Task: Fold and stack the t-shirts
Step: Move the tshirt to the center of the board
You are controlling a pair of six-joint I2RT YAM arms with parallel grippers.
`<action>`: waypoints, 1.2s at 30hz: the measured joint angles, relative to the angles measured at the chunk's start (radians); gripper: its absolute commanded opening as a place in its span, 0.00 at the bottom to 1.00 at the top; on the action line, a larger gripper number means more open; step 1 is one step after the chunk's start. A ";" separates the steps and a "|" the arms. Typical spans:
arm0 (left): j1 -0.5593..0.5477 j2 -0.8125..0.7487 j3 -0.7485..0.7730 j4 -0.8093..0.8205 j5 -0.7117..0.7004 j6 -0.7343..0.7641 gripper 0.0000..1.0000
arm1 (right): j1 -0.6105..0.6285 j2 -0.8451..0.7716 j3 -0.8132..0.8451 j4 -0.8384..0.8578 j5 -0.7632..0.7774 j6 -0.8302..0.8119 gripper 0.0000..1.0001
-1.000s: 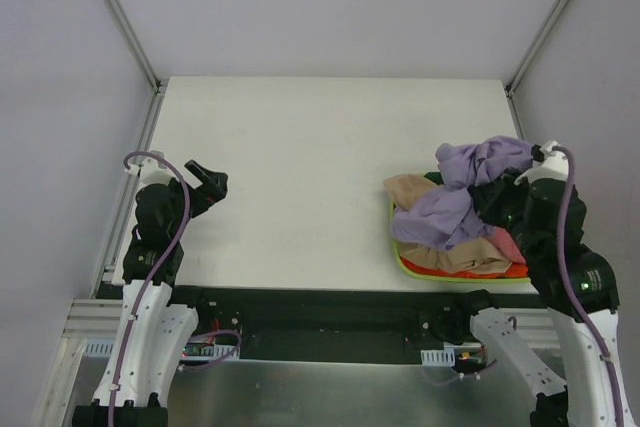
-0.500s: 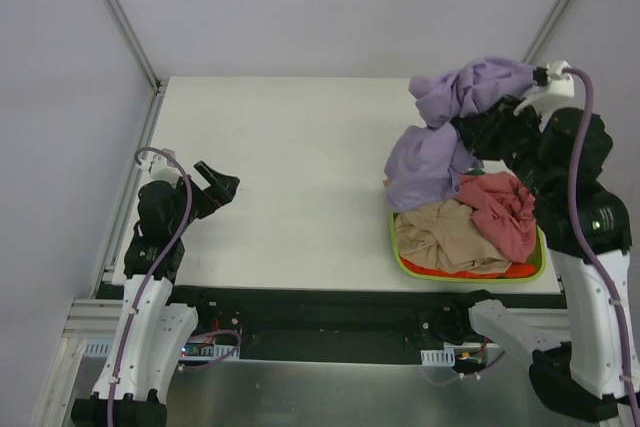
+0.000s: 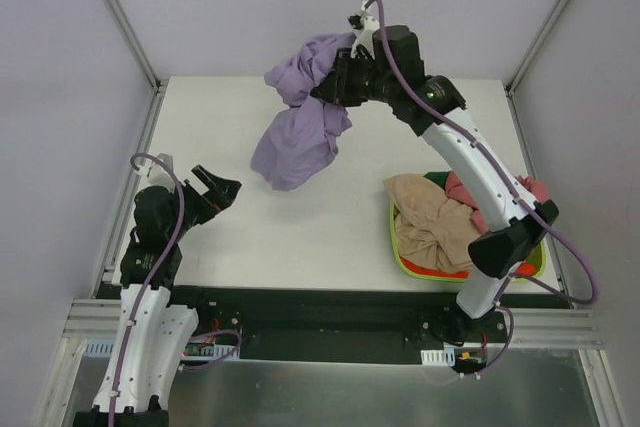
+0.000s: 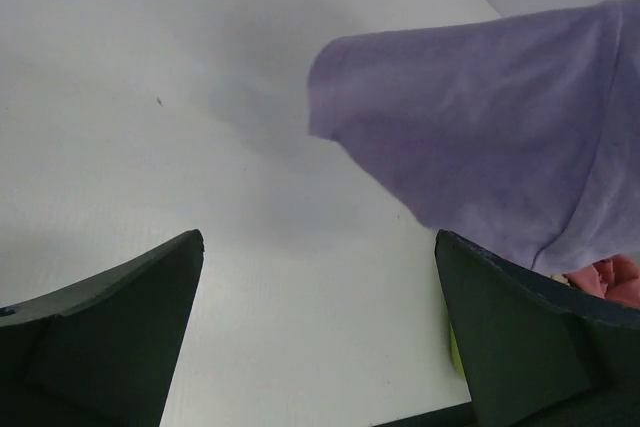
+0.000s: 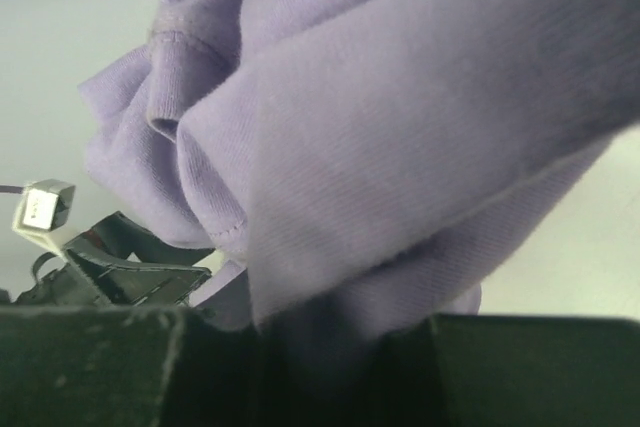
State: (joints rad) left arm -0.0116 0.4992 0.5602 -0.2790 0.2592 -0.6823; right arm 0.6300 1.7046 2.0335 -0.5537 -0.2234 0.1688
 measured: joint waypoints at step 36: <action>-0.202 0.711 0.012 -0.072 -0.244 -0.050 0.76 | -0.192 -0.152 -0.741 0.234 0.064 -0.217 0.96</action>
State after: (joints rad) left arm -0.2138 1.2098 0.5724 -0.3508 0.0154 -0.7319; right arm 0.4385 1.5524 1.2922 -0.3195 -0.1589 -0.0486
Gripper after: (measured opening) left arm 0.874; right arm 0.963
